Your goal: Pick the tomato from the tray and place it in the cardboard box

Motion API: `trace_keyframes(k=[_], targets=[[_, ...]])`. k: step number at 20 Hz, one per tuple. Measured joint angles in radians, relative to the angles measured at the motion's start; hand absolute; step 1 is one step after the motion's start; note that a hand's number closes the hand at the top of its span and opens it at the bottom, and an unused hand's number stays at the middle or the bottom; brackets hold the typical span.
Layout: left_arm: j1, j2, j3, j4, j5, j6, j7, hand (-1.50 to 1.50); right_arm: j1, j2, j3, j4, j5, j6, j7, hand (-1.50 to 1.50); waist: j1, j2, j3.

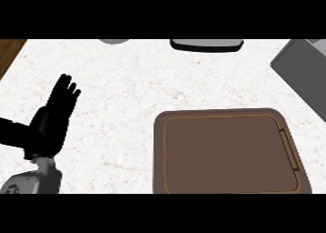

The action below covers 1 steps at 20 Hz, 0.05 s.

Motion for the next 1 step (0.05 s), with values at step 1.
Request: trace_keyframes(k=[1], targets=[[0.003,-0.004,-0.006,0.001,-0.004,-0.001,-0.007,0.0,0.008,-0.011,-0.003,0.0,-0.004,0.01,0.0,-1.5,0.0,0.0,0.0]])
